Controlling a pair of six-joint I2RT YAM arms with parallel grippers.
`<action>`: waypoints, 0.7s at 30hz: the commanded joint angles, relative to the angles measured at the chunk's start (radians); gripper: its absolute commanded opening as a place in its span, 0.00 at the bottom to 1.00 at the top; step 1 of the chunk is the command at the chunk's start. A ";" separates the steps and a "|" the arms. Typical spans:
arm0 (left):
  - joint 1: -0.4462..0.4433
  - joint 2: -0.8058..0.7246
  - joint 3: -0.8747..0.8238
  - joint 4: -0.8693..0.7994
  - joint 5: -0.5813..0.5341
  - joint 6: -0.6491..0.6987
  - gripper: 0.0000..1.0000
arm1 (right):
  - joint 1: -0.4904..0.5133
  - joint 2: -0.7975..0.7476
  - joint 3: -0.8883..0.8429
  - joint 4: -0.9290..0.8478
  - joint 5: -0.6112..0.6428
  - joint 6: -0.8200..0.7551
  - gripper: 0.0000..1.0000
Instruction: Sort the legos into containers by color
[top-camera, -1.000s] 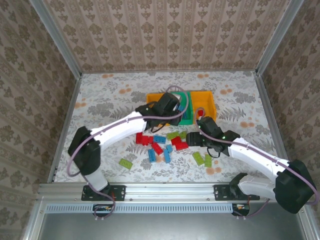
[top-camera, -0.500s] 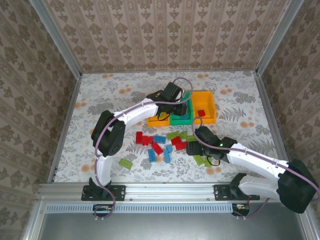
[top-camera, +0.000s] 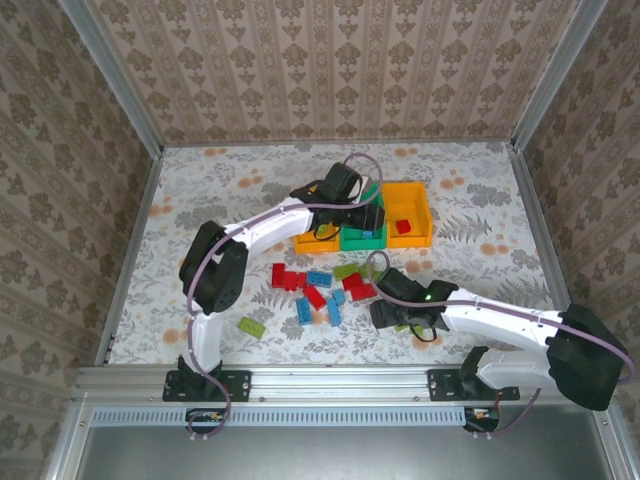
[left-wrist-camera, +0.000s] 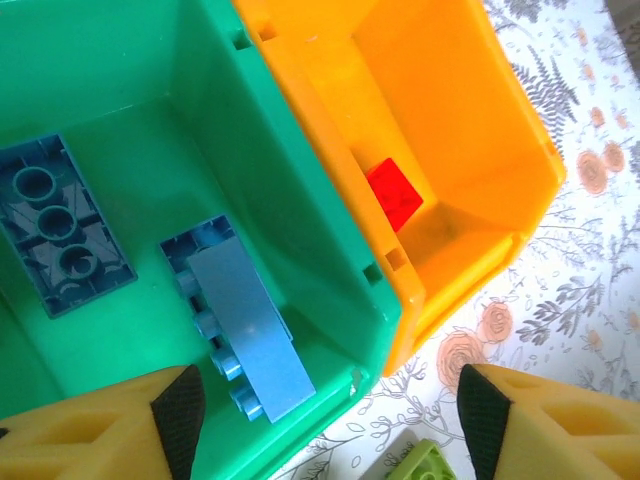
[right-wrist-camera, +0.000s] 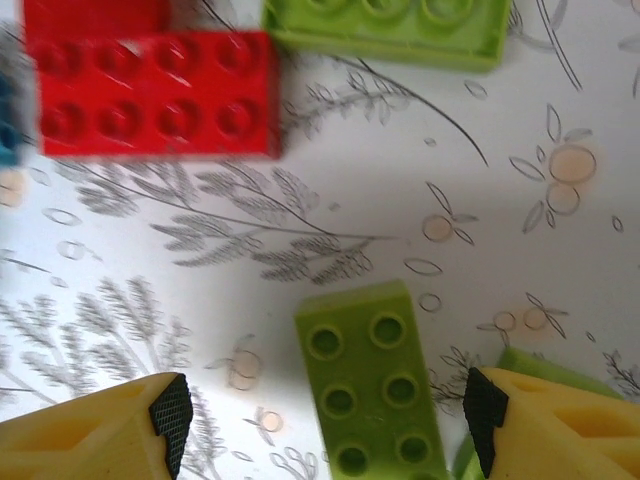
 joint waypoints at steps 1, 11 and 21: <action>0.010 -0.110 -0.060 0.065 0.034 -0.031 0.73 | 0.009 0.022 0.037 -0.065 0.065 0.019 0.76; 0.009 -0.234 -0.222 0.142 0.035 -0.061 0.77 | 0.012 0.124 0.078 -0.044 0.056 -0.027 0.69; 0.033 -0.338 -0.324 0.171 -0.003 -0.075 0.78 | 0.018 0.227 0.103 -0.059 0.051 -0.029 0.41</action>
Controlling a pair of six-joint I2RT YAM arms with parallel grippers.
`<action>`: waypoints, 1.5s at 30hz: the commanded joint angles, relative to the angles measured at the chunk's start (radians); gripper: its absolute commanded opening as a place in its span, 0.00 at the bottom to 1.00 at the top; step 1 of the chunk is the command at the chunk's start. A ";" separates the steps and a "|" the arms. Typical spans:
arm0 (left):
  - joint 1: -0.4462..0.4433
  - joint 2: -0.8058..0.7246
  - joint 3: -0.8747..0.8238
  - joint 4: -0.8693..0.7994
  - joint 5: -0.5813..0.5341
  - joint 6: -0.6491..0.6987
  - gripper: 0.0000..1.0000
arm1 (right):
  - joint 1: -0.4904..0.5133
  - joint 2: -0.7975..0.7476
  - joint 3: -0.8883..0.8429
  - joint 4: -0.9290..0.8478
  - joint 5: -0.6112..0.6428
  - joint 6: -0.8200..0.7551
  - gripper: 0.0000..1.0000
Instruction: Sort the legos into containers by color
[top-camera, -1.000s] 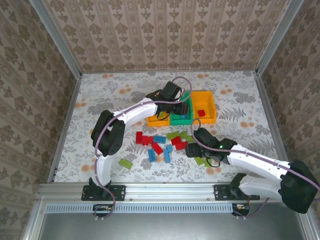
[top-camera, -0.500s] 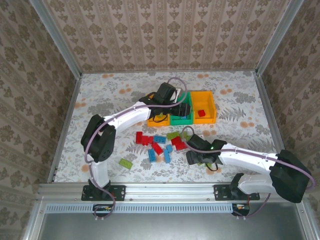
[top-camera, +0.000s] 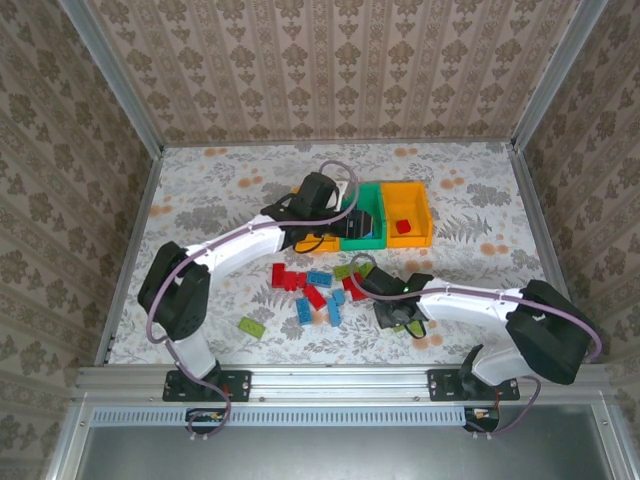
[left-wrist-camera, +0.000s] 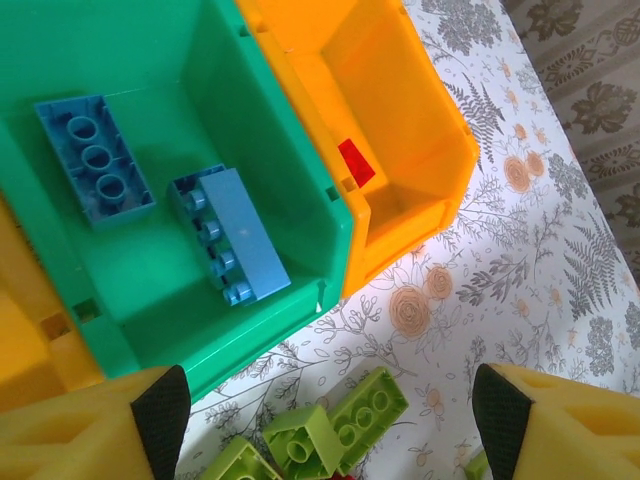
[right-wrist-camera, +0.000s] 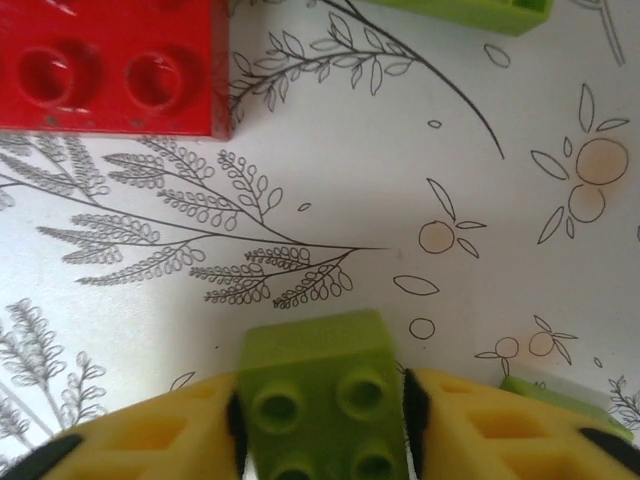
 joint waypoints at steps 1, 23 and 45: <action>0.026 -0.074 -0.037 0.037 -0.022 -0.020 0.78 | 0.009 0.020 0.035 -0.034 0.022 0.005 0.36; 0.131 -0.466 -0.416 -0.223 -0.316 0.017 0.81 | -0.230 0.158 0.504 0.307 -0.429 -0.006 0.20; 0.071 -0.874 -0.736 -0.710 -0.454 -0.515 0.98 | -0.258 0.803 1.181 0.047 -0.261 -0.093 0.35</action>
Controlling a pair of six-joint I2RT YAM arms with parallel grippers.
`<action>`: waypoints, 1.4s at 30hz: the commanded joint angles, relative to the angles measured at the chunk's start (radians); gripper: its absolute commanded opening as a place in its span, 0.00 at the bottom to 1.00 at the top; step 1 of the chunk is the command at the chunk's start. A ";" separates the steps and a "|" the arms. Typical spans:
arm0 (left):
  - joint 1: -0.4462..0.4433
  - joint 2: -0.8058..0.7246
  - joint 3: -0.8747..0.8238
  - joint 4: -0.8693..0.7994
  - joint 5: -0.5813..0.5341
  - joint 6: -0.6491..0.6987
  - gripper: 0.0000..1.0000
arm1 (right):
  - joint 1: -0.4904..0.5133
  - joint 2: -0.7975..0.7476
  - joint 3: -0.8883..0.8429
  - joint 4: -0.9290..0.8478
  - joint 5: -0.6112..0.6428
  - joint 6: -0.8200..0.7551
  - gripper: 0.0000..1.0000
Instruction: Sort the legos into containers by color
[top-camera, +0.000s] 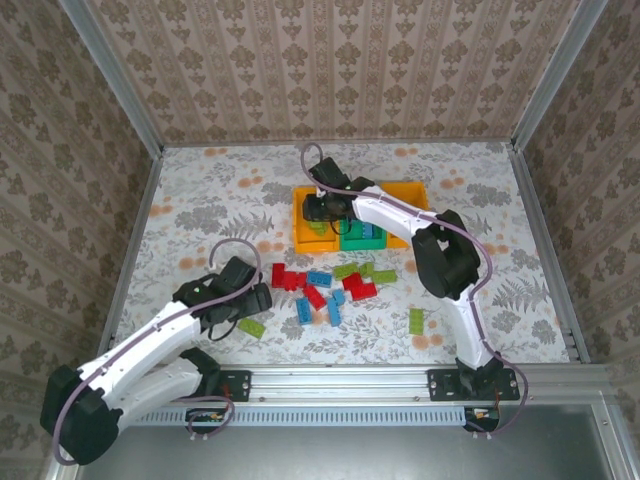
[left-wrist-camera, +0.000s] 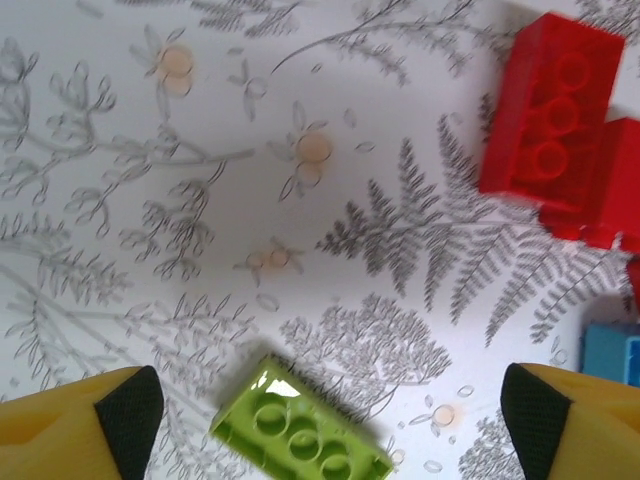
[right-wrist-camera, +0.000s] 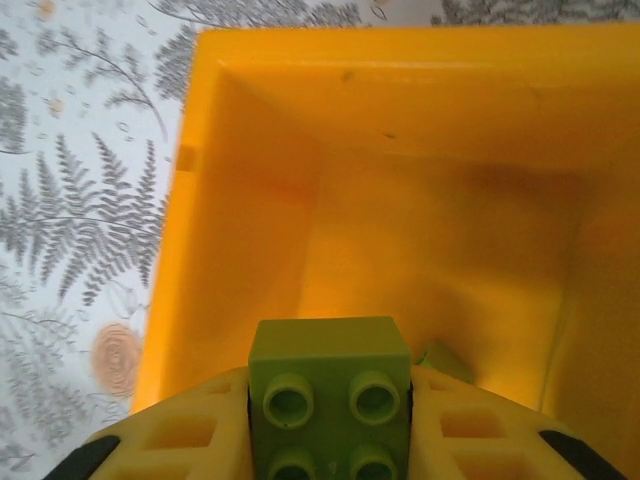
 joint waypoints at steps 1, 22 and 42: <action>-0.019 -0.045 -0.024 -0.102 0.003 -0.164 1.00 | -0.003 0.019 0.046 -0.045 0.027 -0.015 0.37; -0.093 -0.002 -0.108 0.014 0.080 -0.502 0.96 | 0.024 -0.097 -0.016 0.116 -0.079 0.034 0.77; -0.092 0.102 -0.144 0.126 0.055 -0.491 0.84 | 0.022 -0.364 -0.301 0.156 0.015 -0.010 0.81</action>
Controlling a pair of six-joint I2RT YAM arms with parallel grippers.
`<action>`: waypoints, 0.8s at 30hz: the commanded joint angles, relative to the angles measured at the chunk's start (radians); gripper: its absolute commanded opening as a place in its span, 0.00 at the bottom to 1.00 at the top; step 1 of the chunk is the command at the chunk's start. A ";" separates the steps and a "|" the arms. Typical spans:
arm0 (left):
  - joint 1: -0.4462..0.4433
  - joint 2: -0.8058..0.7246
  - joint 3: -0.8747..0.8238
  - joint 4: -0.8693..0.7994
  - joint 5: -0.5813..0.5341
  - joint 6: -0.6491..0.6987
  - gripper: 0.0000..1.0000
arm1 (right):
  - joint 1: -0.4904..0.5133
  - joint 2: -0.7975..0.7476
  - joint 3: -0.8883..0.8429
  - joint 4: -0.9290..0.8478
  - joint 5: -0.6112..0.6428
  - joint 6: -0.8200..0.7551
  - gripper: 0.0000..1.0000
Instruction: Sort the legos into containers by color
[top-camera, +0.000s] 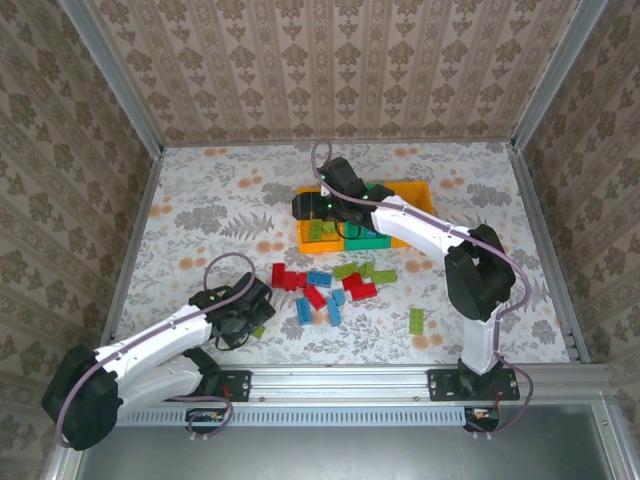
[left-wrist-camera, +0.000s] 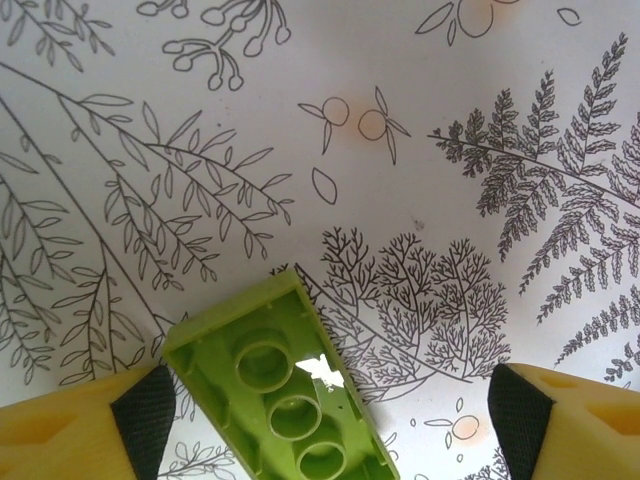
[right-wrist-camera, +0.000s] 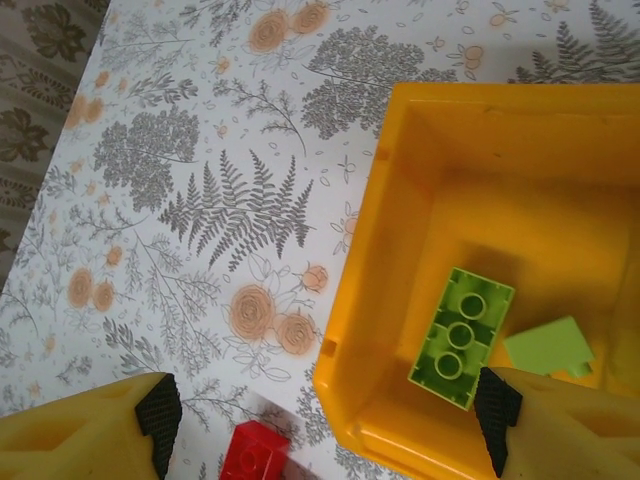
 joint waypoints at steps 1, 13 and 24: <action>-0.006 0.009 -0.022 0.019 -0.017 0.015 0.84 | -0.013 -0.090 -0.070 -0.013 0.063 -0.028 0.81; -0.006 0.022 -0.071 0.062 -0.049 0.045 0.79 | -0.056 -0.437 -0.432 -0.035 0.292 -0.045 0.87; -0.006 0.088 -0.065 0.138 -0.047 0.123 0.67 | -0.108 -0.692 -0.661 -0.097 0.368 -0.007 0.88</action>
